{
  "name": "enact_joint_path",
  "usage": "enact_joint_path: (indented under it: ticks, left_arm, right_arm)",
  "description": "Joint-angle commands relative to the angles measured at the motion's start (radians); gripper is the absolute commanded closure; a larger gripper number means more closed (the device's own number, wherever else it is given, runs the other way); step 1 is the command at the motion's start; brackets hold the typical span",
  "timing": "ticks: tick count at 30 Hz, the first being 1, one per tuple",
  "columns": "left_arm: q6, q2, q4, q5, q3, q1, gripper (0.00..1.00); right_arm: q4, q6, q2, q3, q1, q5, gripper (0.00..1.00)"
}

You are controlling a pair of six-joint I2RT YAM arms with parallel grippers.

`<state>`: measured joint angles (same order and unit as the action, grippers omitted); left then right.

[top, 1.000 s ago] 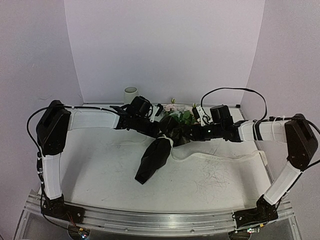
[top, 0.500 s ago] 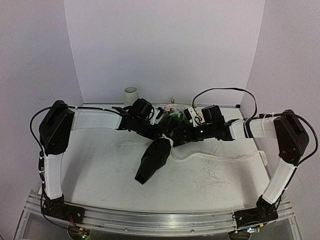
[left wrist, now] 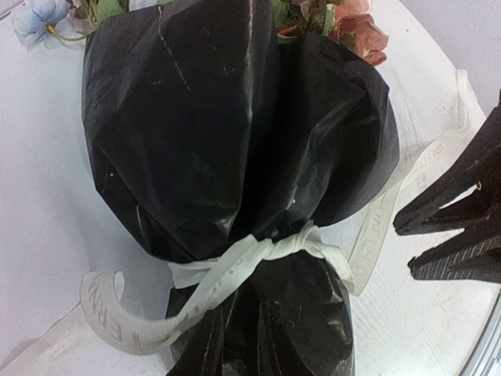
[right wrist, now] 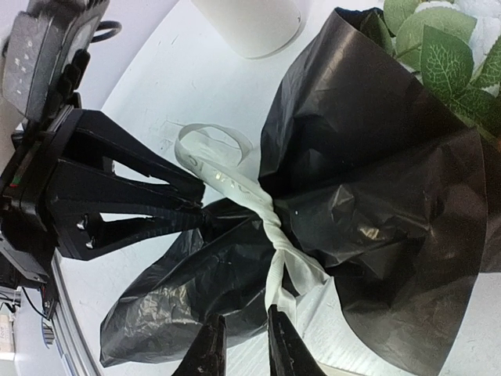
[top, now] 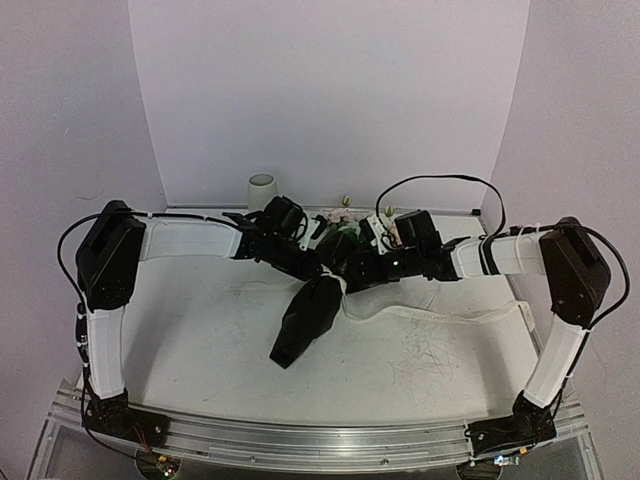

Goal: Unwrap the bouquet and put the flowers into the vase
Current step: Untie the ribbon from the wrapping paper.

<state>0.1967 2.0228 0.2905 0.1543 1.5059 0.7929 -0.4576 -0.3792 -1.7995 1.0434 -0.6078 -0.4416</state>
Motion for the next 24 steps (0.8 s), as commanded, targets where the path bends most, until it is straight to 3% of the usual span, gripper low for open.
enact_joint_path:
  ticks: [1,11,17,24]
  left_arm:
    - [-0.042,0.051,0.004,0.009,0.098,-0.004,0.82]
    - [-0.071,0.136,0.045,0.038,0.183,-0.004,0.82]
    - [-0.081,0.143,0.048,0.045,0.184,-0.004,0.69]
    - [-0.099,0.151,0.05,0.041,0.168,-0.004,0.67]
  right_arm:
    - [0.001,0.011,-0.02,0.045,-0.01,-0.007,0.79]
    - [0.028,0.022,-0.058,0.086,-0.012,0.012,0.79]
    - [0.062,0.034,-0.103,0.135,-0.017,0.038,0.77]
    - [0.094,0.045,-0.15,0.171,-0.024,0.065,0.75]
